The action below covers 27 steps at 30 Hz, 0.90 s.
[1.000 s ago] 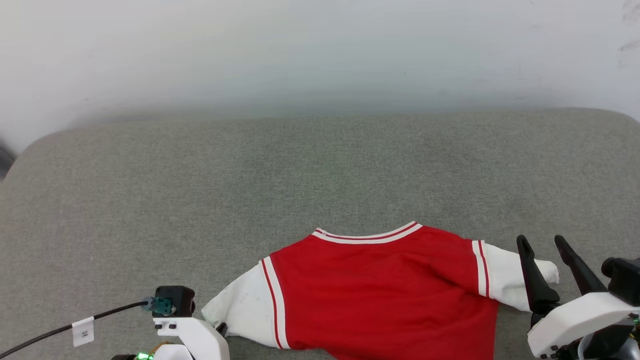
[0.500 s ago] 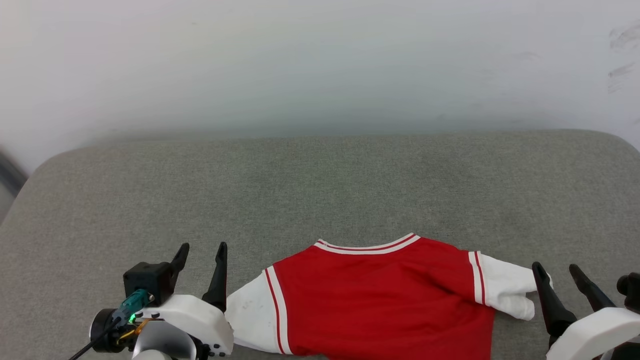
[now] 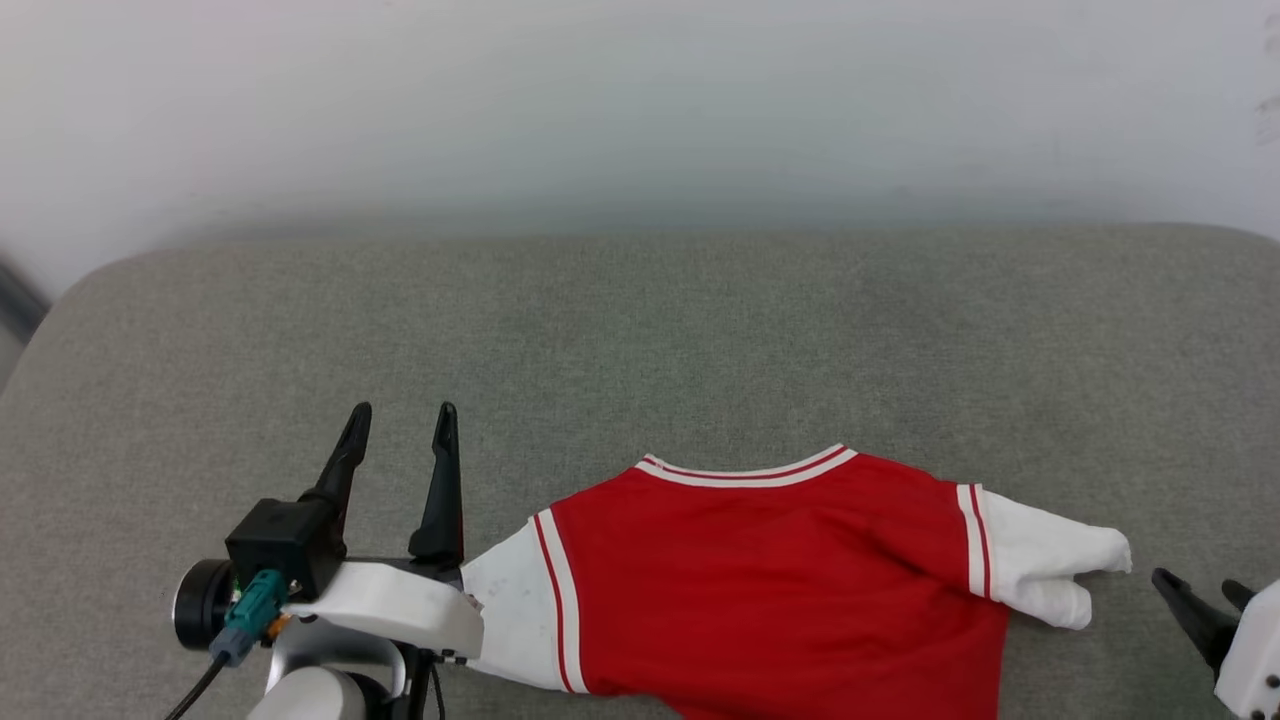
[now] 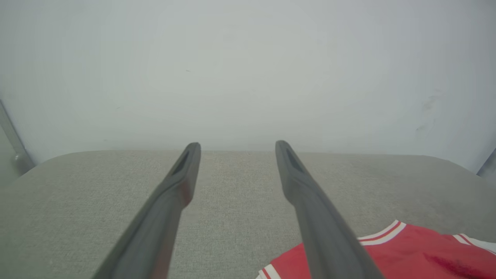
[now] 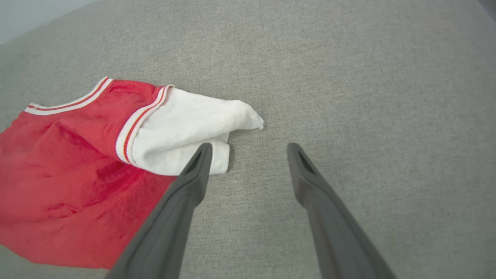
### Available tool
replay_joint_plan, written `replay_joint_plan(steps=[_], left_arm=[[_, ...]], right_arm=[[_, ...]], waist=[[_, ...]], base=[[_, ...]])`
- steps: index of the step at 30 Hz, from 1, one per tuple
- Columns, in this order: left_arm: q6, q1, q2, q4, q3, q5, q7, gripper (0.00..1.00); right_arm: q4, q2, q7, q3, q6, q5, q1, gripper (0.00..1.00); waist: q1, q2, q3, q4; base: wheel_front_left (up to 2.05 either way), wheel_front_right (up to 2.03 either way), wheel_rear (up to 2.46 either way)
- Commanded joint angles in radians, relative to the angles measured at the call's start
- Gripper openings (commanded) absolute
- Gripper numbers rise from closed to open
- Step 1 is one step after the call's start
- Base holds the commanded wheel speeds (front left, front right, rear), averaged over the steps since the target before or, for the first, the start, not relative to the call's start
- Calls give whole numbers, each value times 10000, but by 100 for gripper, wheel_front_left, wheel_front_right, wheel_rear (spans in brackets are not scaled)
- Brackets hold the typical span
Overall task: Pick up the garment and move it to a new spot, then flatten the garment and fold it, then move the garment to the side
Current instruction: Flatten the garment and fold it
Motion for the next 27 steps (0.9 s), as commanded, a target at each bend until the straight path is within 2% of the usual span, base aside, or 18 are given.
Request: replay_joint_plan(steps=[1, 6, 12, 18, 19, 20, 27], left_arm=[[45, -175, 38, -71, 31, 56, -34, 100], [1, -563, 1, -224, 7, 191, -75, 100], [-81, -980, -99, -169, -59, 290, -143, 100], [-108, -1088, -169, 8, -108, 288, -173, 100], [-131, -1090, -128, 121, -150, 276, -125, 100], [-134, -1072, -107, 158, -162, 261, -93, 100], [-422, -895, 240, 454, -139, -154, 470, 100]], right_arm=[[83, -88, 268, 17, -2, 149, -253, 100], [575, -349, 1572, 295, -3, 344, -1219, 100], [1349, -404, 2291, 648, -3, 410, -1975, 100], [2236, -77, 2706, 851, -3, 457, -2056, 100], [2671, 75, 2988, 903, -3, 467, -1923, 22], [2783, 128, 3064, 902, -3, 545, -1905, 0], [2656, -200, 2712, 937, -3, 440, -2154, 0]], waist=[[0, -1, 351, 107], [0, -1, 1040, 344], [0, -1, 1633, 649], [0, -1, 1833, 804], [0, -1, 1798, 834], [0, -1, 1771, 829], [0, -1, 1303, 670]], base=[[0, 0, 0], [0, 0, 0], [0, 0, 0], [0, 0, 0], [0, 0, 0], [0, 0, 0], [0, 0, 0]])
